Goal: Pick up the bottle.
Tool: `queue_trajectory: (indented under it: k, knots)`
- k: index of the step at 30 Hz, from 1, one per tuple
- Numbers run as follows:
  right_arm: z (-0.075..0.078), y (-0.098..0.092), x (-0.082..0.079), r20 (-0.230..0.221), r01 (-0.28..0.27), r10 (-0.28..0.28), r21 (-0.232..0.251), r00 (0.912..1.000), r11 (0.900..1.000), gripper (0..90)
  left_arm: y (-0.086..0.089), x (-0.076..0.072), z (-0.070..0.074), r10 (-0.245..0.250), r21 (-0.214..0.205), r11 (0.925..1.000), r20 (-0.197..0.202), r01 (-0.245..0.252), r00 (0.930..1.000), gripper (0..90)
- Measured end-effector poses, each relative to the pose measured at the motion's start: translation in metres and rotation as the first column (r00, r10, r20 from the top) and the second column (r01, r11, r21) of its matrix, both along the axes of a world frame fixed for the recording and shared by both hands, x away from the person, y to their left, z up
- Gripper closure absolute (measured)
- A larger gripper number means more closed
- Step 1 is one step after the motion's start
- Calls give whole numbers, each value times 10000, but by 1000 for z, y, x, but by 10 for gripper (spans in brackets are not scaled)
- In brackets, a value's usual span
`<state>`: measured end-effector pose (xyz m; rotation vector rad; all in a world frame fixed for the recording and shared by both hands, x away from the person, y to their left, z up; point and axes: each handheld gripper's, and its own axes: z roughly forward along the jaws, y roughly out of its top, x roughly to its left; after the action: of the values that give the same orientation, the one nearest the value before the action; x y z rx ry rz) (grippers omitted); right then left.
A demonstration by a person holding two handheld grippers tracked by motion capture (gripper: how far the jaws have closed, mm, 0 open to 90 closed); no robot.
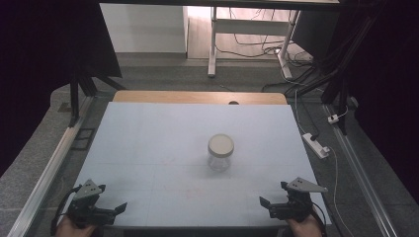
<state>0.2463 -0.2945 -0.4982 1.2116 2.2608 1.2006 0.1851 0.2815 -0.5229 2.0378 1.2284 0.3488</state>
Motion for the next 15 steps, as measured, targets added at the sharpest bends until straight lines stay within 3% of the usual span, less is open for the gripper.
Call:
queue_trajectory:
  k: [6,15]
  knots:
    - [0,3,0,-28,-98,98,-206,9999,9997,0,2,0,0,-78,-159,9998,-63,77,9999,2]
    - [-1,4,1,-141,-264,260,-300,9996,9992,0,0,2,-1,-132,-5,9999,-235,132,9996,2]
